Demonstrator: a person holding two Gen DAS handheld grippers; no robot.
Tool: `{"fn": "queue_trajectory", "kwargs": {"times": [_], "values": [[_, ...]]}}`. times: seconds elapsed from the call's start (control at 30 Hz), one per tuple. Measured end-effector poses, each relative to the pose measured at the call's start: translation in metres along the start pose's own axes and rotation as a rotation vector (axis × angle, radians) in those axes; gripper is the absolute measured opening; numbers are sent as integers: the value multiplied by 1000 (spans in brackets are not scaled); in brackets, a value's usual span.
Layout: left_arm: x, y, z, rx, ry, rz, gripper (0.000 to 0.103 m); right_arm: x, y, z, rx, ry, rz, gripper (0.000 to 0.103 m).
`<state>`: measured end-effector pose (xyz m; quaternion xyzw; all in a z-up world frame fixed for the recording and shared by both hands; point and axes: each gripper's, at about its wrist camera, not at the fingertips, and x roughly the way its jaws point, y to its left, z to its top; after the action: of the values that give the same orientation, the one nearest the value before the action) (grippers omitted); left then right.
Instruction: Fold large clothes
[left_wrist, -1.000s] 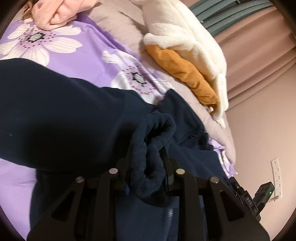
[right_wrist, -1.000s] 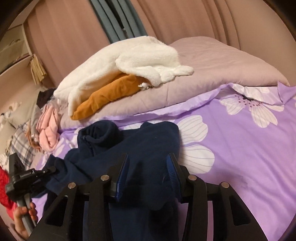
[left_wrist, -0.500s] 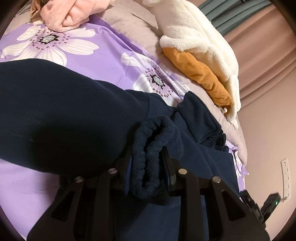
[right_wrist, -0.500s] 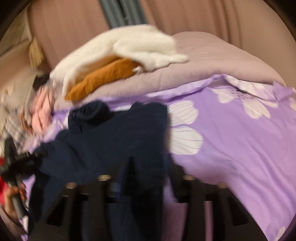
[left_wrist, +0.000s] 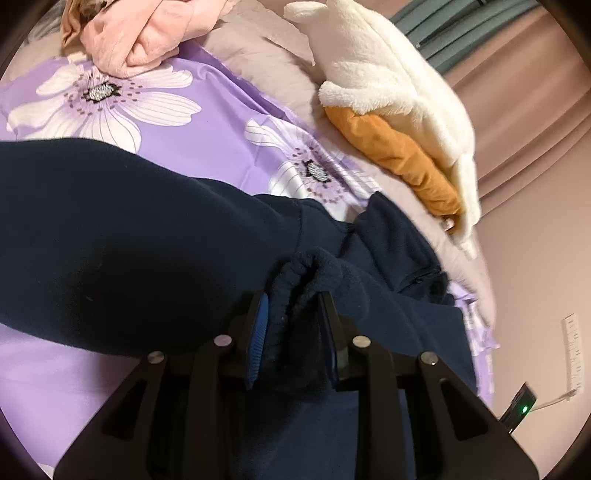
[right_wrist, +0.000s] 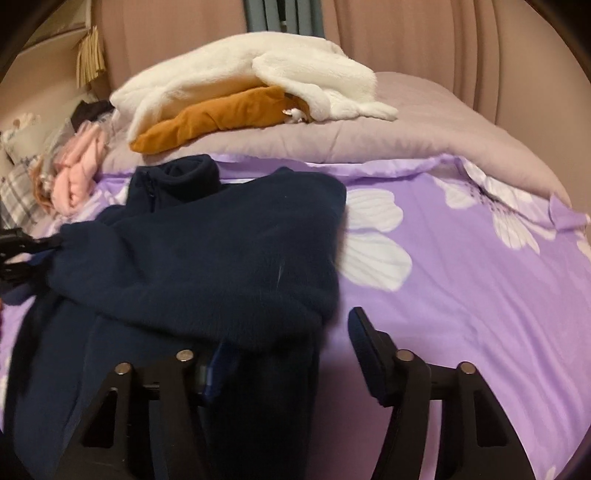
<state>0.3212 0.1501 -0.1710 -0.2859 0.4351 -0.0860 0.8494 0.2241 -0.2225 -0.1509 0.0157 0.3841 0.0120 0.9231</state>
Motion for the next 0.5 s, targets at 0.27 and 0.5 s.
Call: {"fn": "queue_trajectory", "kwargs": {"times": [0.27, 0.5], "values": [[21, -9, -13, 135, 20, 147, 31, -38, -14, 5, 88, -164, -28, 20], [15, -5, -10, 106, 46, 126, 31, -6, -34, -5, 200, -18, 27, 21]]}}
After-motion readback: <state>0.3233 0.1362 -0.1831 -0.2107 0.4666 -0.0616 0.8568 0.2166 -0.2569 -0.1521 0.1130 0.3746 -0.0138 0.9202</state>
